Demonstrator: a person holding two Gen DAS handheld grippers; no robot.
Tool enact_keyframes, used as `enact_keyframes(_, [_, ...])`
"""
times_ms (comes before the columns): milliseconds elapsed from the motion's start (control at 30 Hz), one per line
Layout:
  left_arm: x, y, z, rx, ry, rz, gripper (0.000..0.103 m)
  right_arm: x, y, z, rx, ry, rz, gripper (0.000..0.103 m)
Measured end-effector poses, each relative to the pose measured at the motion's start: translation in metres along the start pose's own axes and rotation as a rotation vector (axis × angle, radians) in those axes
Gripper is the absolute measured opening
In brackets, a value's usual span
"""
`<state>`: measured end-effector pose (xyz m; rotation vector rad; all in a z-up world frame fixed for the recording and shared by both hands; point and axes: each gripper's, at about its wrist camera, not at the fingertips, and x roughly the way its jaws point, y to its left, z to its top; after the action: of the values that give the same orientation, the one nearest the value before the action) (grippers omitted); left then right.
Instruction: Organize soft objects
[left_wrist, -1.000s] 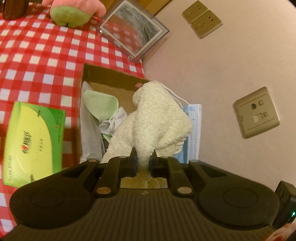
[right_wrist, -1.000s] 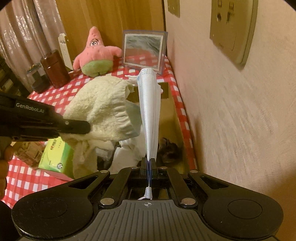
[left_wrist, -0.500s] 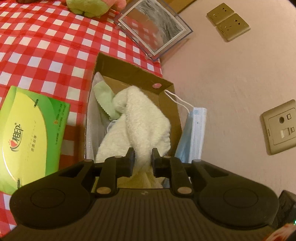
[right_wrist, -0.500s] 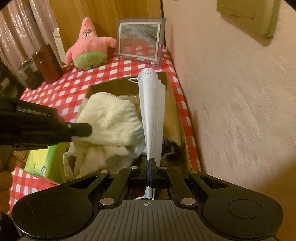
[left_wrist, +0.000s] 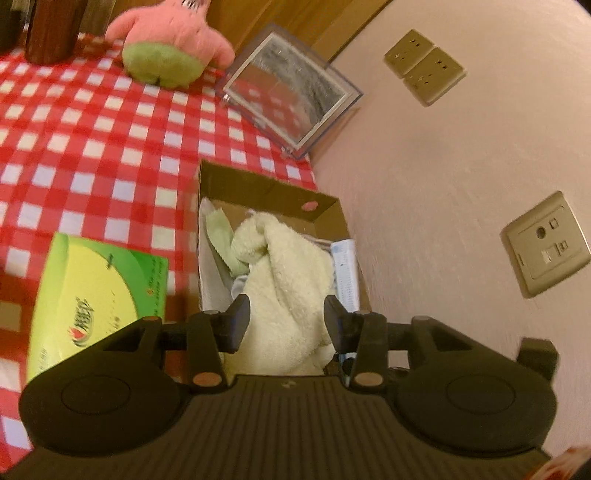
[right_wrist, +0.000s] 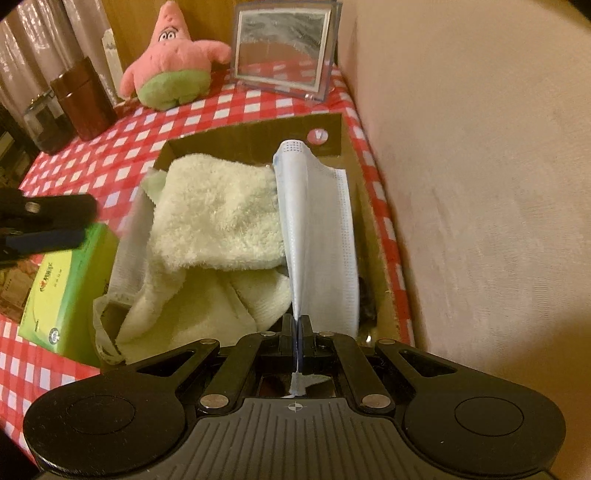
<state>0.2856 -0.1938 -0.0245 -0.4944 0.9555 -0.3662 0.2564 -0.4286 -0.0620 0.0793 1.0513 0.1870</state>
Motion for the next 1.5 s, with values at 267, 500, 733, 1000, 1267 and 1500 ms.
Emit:
enact_keyframes(267, [-0.02,-0.004,-0.004,0.127,-0.066,0.031,0.055,0.008,-0.007,-0.004,0.016,-0.011,0.0,0.001])
enact_keyframes(500, [-0.033,-0.003,-0.01,0.175,-0.089,0.06,0.072,-0.01,0.01,-0.011,-0.029,-0.079,-0.022,0.043])
enact_keyframes(733, [-0.054,-0.004,-0.019,0.276,-0.142,0.135,0.087,-0.03,0.023,-0.019,0.003,-0.16,-0.065,0.058])
enact_keyframes(1000, [-0.078,-0.002,-0.04,0.343,-0.174,0.194,0.095,-0.051,0.036,-0.04,0.077,-0.222,-0.074,0.062])
enact_keyframes(1267, [-0.11,0.012,-0.064,0.325,-0.192,0.214,0.097,-0.085,0.053,-0.068,0.13,-0.236,-0.037,0.066])
enact_keyframes(1500, [-0.143,0.013,-0.089,0.319,-0.187,0.219,0.097,-0.128,0.079,-0.091,0.135,-0.251,-0.041,0.074])
